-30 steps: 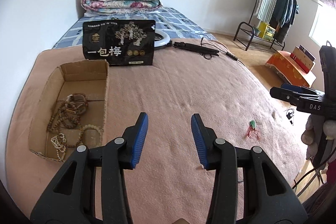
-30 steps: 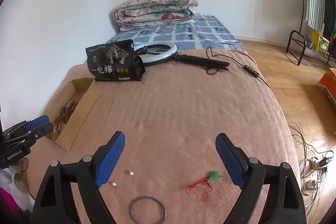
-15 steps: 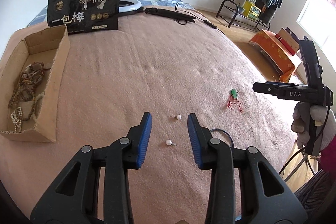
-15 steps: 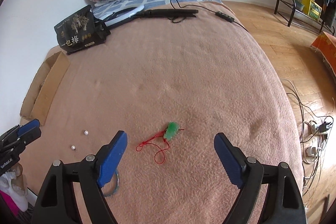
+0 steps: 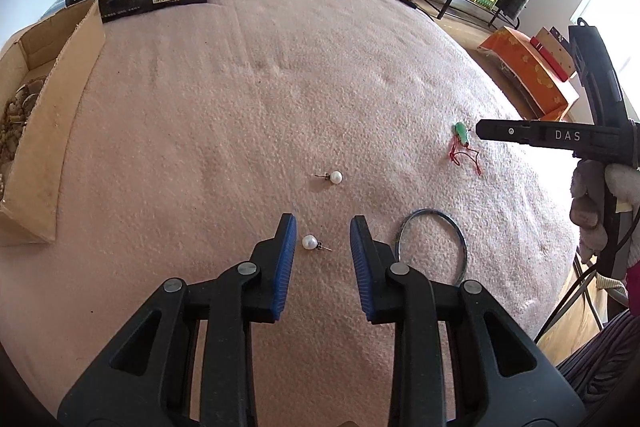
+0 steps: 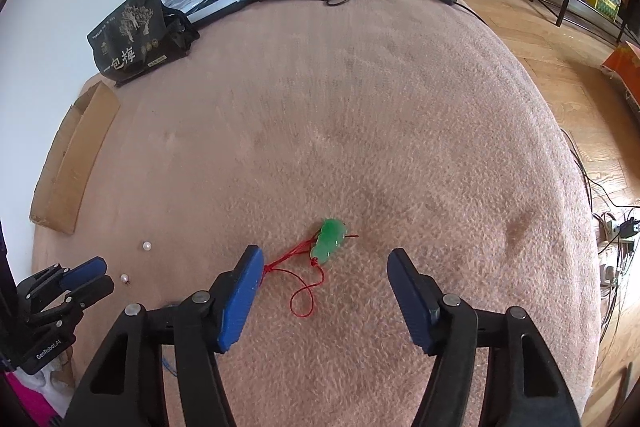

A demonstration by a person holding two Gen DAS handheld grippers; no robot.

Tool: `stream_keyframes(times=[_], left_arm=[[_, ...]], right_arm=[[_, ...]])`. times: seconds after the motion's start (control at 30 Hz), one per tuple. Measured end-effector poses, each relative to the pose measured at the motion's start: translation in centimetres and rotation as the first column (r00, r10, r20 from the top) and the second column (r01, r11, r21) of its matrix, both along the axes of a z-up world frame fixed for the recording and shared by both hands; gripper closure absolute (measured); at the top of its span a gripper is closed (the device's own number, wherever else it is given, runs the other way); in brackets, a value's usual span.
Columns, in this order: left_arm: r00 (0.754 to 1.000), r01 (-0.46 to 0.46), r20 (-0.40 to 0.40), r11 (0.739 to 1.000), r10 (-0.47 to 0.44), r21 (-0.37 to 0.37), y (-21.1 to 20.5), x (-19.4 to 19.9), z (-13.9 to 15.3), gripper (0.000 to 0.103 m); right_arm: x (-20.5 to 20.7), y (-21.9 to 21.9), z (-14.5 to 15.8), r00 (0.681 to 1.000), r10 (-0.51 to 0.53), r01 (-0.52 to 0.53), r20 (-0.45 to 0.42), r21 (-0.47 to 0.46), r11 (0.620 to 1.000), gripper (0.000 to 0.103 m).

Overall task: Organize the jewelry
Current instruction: 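Move the left tool to the pearl earring while the right tool approaches the green jade pendant, then close the left tool on the pearl earring while the right tool grasps the jade pendant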

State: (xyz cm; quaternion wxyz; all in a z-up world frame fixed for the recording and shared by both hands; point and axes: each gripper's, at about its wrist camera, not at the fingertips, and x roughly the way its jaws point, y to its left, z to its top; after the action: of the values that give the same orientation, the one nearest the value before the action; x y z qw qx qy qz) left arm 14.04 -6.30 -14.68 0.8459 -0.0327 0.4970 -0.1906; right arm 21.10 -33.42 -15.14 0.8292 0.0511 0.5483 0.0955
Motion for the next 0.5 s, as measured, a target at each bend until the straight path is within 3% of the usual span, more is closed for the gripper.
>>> stream_keyframes(times=[0.5], left_arm=[[0.997, 0.072, 0.011, 0.992, -0.073, 0.108, -1.7, -0.5, -1.7, 0.075]], right_arm=[[1.0, 0.2, -2.0, 0.999, -0.001, 0.001, -0.047, 0.021, 1.000, 0.044]])
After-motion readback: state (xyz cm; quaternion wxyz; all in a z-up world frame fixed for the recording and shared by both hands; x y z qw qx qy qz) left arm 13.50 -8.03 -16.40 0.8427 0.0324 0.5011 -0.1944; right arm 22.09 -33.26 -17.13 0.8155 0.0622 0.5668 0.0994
